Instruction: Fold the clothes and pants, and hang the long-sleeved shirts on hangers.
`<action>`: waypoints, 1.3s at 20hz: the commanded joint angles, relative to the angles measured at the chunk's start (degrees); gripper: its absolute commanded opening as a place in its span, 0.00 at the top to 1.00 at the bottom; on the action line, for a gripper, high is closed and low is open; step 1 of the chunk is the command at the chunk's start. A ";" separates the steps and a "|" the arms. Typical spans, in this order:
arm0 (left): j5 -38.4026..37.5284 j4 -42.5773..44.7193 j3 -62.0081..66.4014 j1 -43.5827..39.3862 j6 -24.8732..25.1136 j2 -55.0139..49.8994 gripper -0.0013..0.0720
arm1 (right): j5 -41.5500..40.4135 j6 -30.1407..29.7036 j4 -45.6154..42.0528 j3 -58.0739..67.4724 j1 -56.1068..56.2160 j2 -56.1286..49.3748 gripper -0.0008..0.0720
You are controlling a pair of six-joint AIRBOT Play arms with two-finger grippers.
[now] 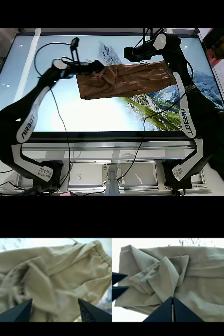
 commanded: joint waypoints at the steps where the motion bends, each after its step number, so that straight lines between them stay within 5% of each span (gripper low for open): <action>1: -16.98 4.63 -0.13 11.04 -0.09 0.85 0.10 | -0.31 -1.27 -0.13 -0.02 -0.04 0.02 0.94; 4: -20.33 4.63 -2.40 19.43 -5.84 0.85 0.11 | -0.37 -1.42 -0.42 -0.02 -0.07 0.02 0.95; 7: -20.26 4.63 -6.45 22.93 -6.32 0.85 0.11 | -0.94 -1.44 -0.42 -0.02 -0.04 0.02 0.95; 24: -4.00 -2.29 -12.37 13.05 -6.10 -8.72 0.11 | -2.23 -1.42 -0.28 -0.02 -0.04 0.02 0.95; 26: -1.86 -2.95 -12.35 11.89 -6.10 -9.11 0.43 | -2.23 -1.42 -0.31 -0.02 -0.04 0.02 0.95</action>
